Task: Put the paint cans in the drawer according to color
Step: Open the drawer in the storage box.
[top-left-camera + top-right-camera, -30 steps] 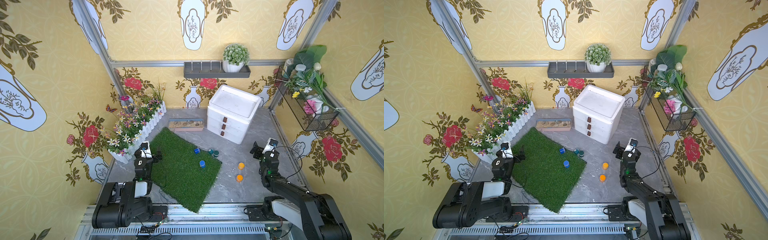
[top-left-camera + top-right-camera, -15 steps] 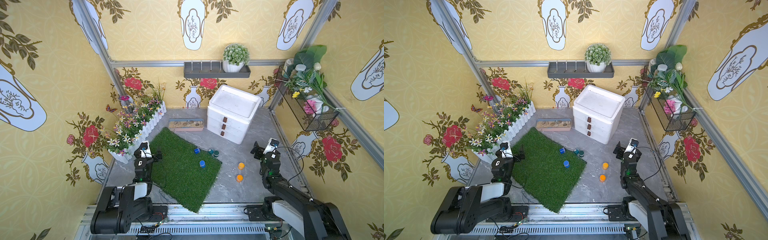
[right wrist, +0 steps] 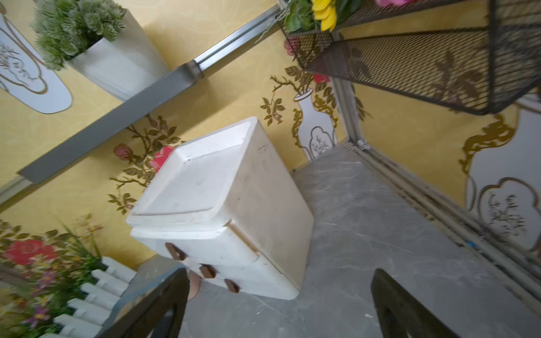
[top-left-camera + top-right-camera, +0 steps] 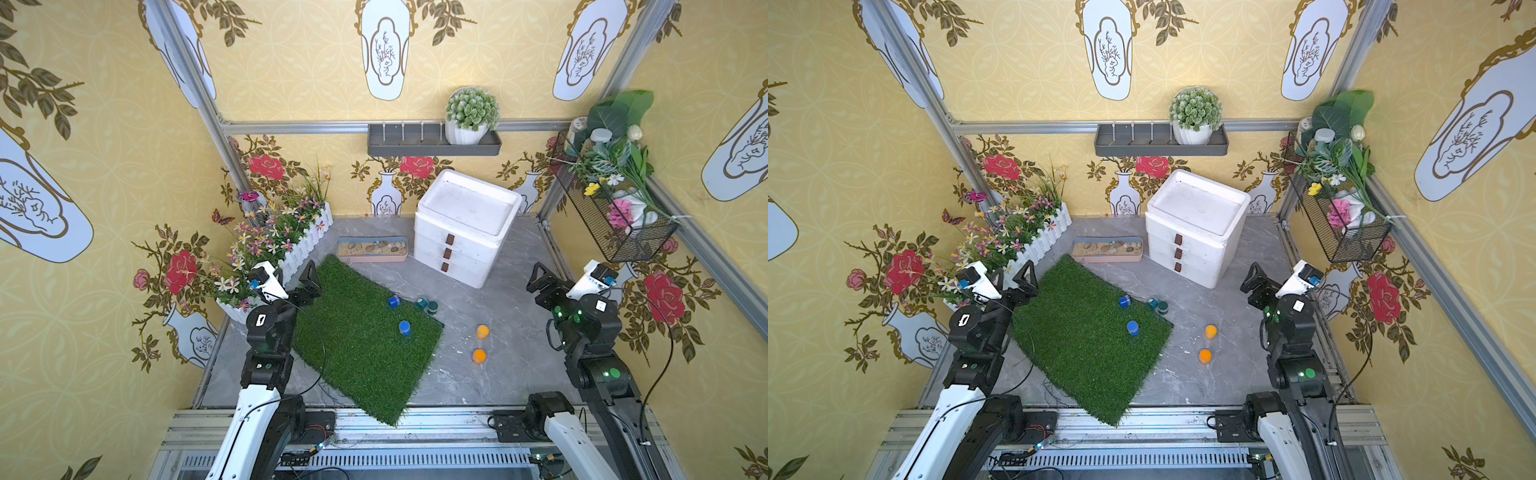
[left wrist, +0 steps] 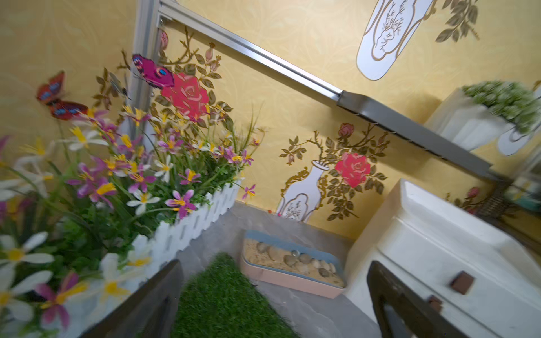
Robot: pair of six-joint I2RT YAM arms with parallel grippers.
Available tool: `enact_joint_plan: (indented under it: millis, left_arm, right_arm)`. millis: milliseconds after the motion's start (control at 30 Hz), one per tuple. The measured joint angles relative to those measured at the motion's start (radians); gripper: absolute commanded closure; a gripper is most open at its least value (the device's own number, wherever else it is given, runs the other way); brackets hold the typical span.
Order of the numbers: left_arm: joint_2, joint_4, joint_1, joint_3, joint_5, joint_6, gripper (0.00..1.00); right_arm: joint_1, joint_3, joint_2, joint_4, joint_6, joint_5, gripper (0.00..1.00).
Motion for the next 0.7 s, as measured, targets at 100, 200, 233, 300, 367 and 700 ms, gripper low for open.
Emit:
enact_joint_plan:
  millis: [100, 200, 233, 300, 367, 700]
  left_arm:
    - [0.077, 0.007, -0.008, 0.047, 0.12, -0.153, 0.0]
    - [0.199, 0.011, -0.071, 0.099, 0.23, -0.267, 0.01]
    - [0.256, 0.016, -0.11, 0.132, 0.262, -0.287, 0.02]
    - [0.362, 0.024, -0.183, 0.195, 0.315, -0.308, 0.03]
    - [0.469, 0.026, -0.249, 0.269, 0.346, -0.311, 0.03]
    - [0.941, -0.037, -0.52, 0.633, 0.373, -0.254, 0.14]
  right_arm:
    - [0.03, 0.015, 0.015, -0.02, 0.054, -0.156, 0.03]
    - [0.106, 0.068, 0.066, -0.034, 0.064, -0.272, 0.03]
    - [0.138, 0.101, 0.098, -0.047, 0.063, -0.289, 0.03]
    - [0.197, 0.164, 0.162, -0.071, 0.05, -0.319, 0.03]
    - [0.248, 0.226, 0.227, -0.1, 0.032, -0.323, 0.03]
    - [0.365, 0.356, 0.377, -0.168, 0.094, -0.235, 0.03]
